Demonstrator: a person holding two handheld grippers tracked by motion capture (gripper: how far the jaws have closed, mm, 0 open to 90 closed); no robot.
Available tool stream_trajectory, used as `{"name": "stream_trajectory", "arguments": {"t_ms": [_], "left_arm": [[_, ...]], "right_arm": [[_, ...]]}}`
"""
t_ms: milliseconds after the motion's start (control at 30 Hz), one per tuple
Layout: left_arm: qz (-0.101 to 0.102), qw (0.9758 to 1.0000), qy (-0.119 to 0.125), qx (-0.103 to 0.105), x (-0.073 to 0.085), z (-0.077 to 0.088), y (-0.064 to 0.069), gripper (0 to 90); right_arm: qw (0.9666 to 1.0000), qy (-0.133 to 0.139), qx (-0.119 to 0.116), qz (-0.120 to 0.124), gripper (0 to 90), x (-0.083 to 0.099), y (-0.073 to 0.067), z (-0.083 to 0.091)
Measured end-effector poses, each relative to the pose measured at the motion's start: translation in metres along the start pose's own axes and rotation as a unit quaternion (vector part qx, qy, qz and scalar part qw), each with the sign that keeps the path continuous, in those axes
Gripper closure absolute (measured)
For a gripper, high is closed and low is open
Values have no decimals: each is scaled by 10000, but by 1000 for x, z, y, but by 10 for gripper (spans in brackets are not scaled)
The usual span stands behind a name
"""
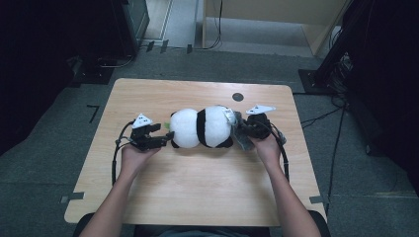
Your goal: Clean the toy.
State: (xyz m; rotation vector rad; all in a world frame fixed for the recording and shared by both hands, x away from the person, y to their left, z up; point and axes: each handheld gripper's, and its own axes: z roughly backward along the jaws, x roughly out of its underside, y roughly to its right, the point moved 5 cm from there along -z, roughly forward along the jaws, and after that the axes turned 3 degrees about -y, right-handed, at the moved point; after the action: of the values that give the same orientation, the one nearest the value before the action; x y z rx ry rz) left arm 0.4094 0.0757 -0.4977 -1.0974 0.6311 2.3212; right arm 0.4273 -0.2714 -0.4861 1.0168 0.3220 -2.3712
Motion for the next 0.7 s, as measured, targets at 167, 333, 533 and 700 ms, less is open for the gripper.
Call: {"name": "stream_trajectory", "arguments": {"t_ms": [167,333,533,700], "left_arm": [[31,9999,-51,-114,-4,-5,-18,295],[107,9999,-42,-48,-8,-15,-32,304],[147,9996,-25,235,-6,-26,-35,298],[-37,9995,19,297,-5,-27,-31,317]], "right_arm": [[10000,-6,22,6,767,-4,2,-1],[10000,-16,-24,-10,767,-8,4,-4],[9998,-11,-192,25,771,-11,3,-13],[9994,81,-329,79,781,-13,-2,-21]]}}
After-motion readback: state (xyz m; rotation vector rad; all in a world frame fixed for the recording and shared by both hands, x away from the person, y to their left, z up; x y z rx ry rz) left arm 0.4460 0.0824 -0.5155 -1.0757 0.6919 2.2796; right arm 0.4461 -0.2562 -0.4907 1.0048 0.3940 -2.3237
